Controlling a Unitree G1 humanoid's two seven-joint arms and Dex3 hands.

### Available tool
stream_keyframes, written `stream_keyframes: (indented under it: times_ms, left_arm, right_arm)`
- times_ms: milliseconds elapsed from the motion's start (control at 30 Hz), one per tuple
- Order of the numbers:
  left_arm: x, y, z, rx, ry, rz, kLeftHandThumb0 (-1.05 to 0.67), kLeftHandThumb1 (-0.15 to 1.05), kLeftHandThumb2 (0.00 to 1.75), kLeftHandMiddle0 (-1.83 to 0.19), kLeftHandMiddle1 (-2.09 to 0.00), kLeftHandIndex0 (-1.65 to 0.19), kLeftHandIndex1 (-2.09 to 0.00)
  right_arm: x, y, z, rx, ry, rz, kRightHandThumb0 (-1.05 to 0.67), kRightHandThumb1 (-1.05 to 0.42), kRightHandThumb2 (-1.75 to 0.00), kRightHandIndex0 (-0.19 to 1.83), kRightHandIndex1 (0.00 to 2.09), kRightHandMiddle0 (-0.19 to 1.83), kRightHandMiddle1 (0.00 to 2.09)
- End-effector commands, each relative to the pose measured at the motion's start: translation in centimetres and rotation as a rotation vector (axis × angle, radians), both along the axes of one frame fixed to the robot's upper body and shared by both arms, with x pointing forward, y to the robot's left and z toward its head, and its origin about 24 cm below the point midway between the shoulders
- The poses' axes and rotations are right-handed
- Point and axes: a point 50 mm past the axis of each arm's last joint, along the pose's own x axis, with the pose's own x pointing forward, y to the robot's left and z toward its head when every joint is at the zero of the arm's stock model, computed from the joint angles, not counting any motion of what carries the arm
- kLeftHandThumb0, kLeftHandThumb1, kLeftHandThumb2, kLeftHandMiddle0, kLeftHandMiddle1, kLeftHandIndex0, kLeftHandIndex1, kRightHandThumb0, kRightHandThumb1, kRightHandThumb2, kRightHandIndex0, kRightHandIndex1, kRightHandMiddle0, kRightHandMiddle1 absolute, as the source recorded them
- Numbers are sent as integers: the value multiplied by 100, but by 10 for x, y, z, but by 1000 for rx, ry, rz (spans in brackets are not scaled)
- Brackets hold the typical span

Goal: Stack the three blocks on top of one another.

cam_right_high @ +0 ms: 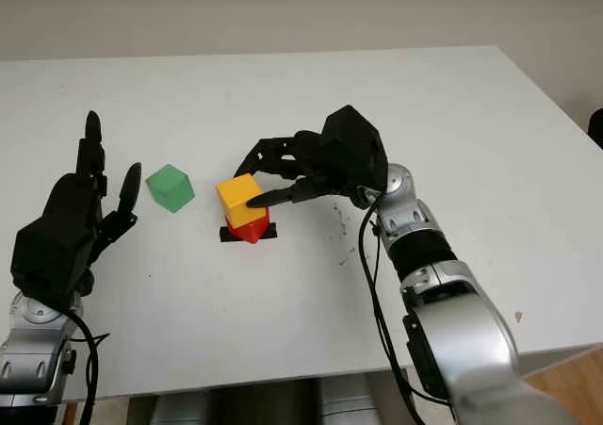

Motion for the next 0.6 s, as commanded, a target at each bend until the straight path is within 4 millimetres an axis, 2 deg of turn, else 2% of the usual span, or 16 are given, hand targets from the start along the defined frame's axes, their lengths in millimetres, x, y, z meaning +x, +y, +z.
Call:
stream_keyframes:
  times_ms: [0,567]
  left_arm:
    - [-2,1,3,9,-15,-4,-77,105,62,19,0,19,0]
    - [-1,3,3,13,-9,-8,-78,105,62,19,0,19,0]
  right_arm:
    - [1,-2,6,-11,-29,6,-61,-88,-5,13,2,21,99]
    - [3,-4,12,-19,-81,-11,-56,-90,-5,6,3,17,83]
